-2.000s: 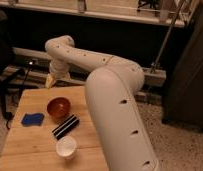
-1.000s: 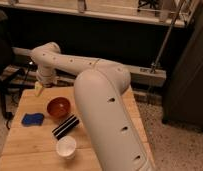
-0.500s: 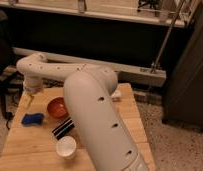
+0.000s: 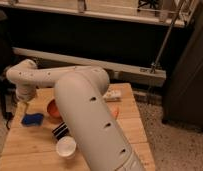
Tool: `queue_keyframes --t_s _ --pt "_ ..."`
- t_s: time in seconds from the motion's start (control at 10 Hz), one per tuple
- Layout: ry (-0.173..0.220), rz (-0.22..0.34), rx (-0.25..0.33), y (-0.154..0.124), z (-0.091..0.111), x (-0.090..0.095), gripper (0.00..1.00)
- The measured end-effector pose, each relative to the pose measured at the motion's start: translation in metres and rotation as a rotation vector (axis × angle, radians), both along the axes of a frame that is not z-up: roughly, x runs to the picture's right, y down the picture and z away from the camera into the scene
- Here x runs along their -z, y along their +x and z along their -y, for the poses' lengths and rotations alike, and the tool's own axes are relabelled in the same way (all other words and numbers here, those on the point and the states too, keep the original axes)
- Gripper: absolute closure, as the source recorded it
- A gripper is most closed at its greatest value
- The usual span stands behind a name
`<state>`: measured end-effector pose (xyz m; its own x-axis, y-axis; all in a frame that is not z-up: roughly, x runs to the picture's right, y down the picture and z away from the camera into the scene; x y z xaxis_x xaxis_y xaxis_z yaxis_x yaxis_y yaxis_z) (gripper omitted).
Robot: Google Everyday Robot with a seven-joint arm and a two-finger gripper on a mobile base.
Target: Wipe the white sponge on the table
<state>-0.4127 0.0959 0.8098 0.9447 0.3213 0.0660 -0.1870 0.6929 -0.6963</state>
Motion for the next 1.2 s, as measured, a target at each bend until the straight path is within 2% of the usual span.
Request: queue_keyframes --t_s 0.3,0.5,0.7,0.9,1.0,1.2 --pt "-0.010 0.005 0.041 -0.009 -0.029 -0.009 0.20" --pt "-0.018 -0.005 0.057 -0.010 -0.045 -0.024 0.20" --pt "-0.013 -0.021 0.070 -0.012 -0.056 -0.039 0.20" --pt "0.004 -0.036 0.080 -0.011 -0.058 -0.049 0.20" --pt "0.015 -0.042 0.086 -0.011 -0.058 -0.052 0.23" --pt "0.028 -0.046 0.097 -0.016 -0.061 -0.052 0.39"
